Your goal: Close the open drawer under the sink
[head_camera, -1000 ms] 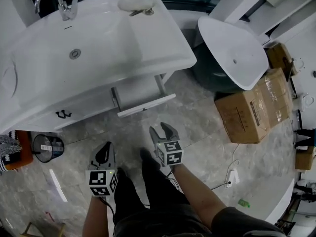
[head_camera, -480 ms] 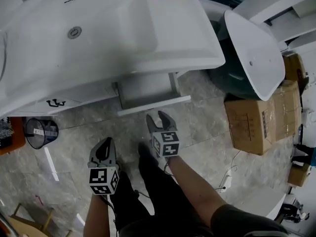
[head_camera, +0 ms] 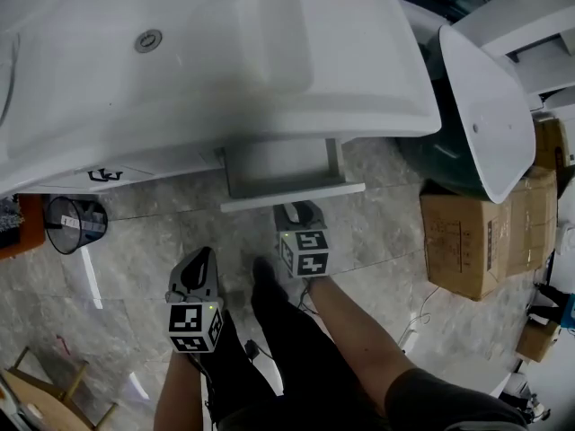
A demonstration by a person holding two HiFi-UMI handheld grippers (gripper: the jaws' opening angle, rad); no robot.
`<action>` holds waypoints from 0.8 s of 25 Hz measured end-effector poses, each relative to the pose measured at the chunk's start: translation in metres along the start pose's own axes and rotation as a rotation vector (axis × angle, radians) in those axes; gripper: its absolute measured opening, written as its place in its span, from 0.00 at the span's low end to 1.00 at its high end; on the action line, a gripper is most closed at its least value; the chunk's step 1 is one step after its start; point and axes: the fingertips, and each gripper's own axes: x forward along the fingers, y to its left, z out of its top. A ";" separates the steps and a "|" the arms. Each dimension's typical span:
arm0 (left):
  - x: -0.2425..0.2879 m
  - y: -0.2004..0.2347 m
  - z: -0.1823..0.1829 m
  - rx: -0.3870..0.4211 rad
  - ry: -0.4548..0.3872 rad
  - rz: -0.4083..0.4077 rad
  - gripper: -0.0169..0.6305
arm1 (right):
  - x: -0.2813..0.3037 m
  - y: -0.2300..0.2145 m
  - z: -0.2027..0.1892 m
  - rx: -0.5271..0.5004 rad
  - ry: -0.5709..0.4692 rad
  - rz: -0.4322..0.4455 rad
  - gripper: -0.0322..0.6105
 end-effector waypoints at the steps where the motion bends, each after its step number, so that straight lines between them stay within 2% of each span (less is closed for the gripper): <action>1: 0.002 -0.001 0.000 -0.001 0.003 0.000 0.06 | 0.001 0.000 0.000 -0.001 0.001 0.004 0.27; 7: 0.012 -0.001 0.005 -0.011 0.004 0.003 0.05 | 0.005 -0.002 0.004 -0.001 -0.017 0.000 0.27; 20: 0.033 0.011 0.019 0.001 0.008 0.002 0.06 | 0.053 -0.013 0.059 -0.016 -0.075 -0.003 0.27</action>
